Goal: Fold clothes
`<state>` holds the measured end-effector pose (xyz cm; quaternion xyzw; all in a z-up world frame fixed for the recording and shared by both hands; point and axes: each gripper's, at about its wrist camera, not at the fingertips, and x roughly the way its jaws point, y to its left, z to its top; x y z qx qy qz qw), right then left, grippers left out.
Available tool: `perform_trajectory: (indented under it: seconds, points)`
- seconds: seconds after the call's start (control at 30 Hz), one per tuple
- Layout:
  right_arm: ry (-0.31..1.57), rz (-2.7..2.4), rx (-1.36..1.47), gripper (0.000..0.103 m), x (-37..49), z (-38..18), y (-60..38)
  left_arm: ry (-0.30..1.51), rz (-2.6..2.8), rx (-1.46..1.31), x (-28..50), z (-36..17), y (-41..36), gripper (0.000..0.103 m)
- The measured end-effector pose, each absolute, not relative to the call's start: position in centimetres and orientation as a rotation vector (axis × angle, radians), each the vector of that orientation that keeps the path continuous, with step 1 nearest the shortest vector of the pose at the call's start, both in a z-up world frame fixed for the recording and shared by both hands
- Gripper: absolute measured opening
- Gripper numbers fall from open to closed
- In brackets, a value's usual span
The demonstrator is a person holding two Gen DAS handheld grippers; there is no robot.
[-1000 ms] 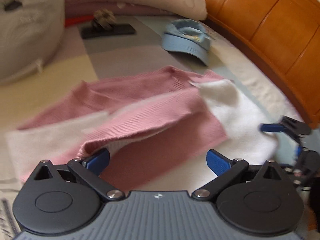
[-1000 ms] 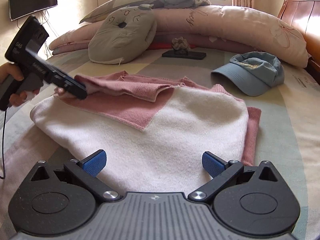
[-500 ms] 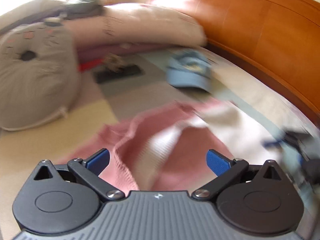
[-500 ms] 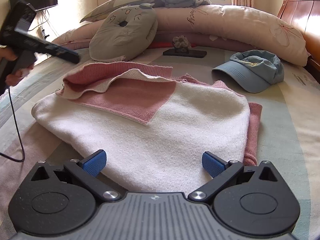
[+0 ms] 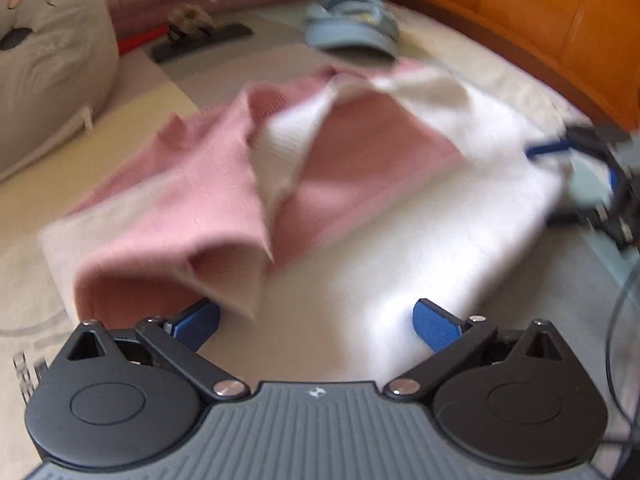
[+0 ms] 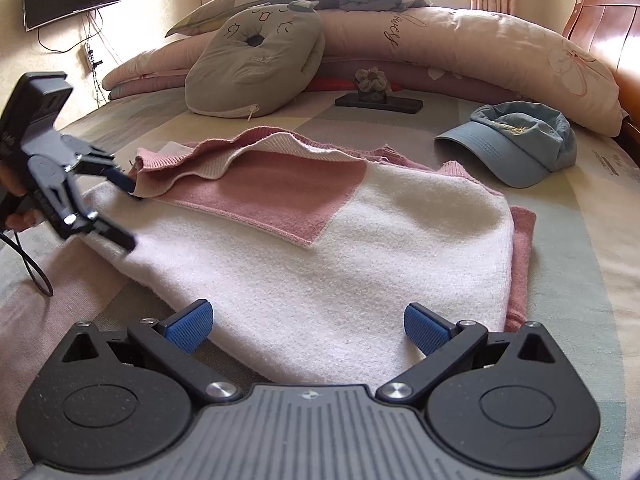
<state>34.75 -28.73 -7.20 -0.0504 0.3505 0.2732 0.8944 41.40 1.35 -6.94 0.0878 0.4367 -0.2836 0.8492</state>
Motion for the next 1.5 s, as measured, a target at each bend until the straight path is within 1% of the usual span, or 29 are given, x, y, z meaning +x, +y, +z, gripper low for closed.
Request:
perform_trajectory:
  seconds: [0.17,0.27,0.37,0.47,0.67,0.83,0.9,1.17,1.33,1.4,1.5]
  points:
    - [0.73,0.553,-0.103,0.103,34.8,-7.1,-28.9,0.763,-0.411,0.058,46.2,-5.4,4.0,0.102]
    - [0.732,0.545,-0.104,0.103,34.7,-7.0,-29.0,0.768,-0.253,-0.041,48.4,-5.1,6.2,0.102]
    - [0.721,0.549,-0.109,0.103,34.4,-6.8,-29.2,0.736,-0.283,-0.156,47.5,-4.7,7.6,0.102]
    - [0.706,0.562,-0.112,0.103,34.4,-6.4,-29.2,0.738,-0.335,-0.121,45.8,-4.9,6.9,0.102]
    - [0.676,0.59,-0.062,0.103,36.2,-6.0,-28.3,0.754,-0.443,0.087,43.5,-7.1,3.8,0.102]
    - [0.759,0.507,-0.004,0.103,37.5,-9.0,-28.7,0.772,-0.462,0.027,44.6,-7.3,3.0,0.102]
    - [0.72,0.514,-0.001,0.103,36.5,-9.5,-29.2,0.78,-0.47,0.001,45.0,-7.4,2.7,0.102]
    - [0.697,0.472,0.008,0.103,36.1,-10.0,-28.8,0.808,-0.498,-0.103,46.9,-7.6,1.4,0.102]
    - [0.685,0.467,0.024,0.103,35.9,-10.1,-29.0,0.829,-0.332,-0.152,50.5,-9.3,2.0,0.102]
    - [0.68,0.475,0.029,0.103,35.8,-10.2,-29.1,0.838,-0.283,-0.198,51.3,-9.2,2.5,0.102]
    - [0.676,0.476,0.028,0.103,35.8,-10.3,-29.2,0.817,-0.296,-0.214,50.4,-8.2,2.7,0.102]
